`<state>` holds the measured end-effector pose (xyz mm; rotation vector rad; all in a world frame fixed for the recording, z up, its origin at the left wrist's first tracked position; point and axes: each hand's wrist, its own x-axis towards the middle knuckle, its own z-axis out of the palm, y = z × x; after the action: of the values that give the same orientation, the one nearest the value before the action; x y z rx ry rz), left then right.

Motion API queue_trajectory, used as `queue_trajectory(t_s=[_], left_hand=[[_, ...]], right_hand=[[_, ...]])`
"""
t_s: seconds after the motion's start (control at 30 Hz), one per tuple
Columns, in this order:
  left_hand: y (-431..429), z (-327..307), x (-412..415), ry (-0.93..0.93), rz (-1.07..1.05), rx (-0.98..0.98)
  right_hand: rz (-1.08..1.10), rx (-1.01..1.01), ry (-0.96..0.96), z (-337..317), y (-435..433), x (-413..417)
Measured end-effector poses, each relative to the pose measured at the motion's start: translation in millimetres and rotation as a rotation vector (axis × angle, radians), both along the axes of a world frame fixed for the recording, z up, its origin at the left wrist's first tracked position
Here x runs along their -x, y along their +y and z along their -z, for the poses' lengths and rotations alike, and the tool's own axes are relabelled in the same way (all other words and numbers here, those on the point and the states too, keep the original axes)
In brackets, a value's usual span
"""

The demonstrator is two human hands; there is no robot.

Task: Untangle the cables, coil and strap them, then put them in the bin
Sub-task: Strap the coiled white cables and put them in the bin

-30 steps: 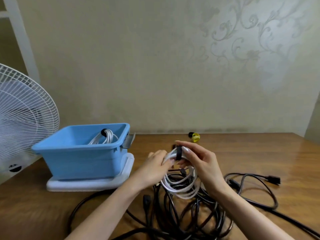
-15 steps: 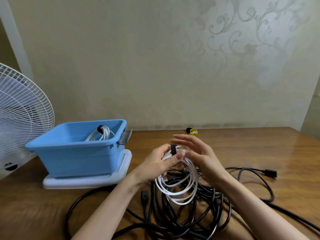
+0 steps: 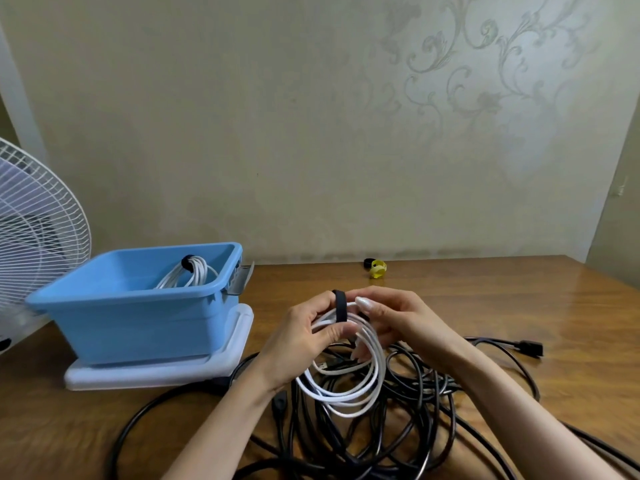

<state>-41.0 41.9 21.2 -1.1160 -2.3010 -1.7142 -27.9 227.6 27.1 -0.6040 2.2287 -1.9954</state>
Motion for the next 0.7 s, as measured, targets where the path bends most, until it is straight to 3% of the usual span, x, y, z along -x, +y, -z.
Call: queue_trajectory(t_s=[0.1,0.27,0.4,0.57,0.7], left_hand=[[-1.8,4.1,0.6,-0.005,0.014,0.026],[0.5,14.5,4.0,0.203,-0.107,0.204],[1.5,14.4,3.9,0.117,-0.093,0.148],[1.0,14.0,4.6,-0.044,-0.149,-0.008],[-3.3,13.0,7.7,-0.183,-0.215,-0.139]], right_hand=[[0.125,-0.07,0.074,2.5,-8.7,-1.8],[0.34,-0.092,0.225,12.2,-15.7,1.2],[0.422,-0.079,0.443,14.6,-14.4,3.0],[0.223,0.299,0.291,7.8,-13.9,-1.6],[0.044,0.305,0.274,10.0,-16.7,-2.2]])
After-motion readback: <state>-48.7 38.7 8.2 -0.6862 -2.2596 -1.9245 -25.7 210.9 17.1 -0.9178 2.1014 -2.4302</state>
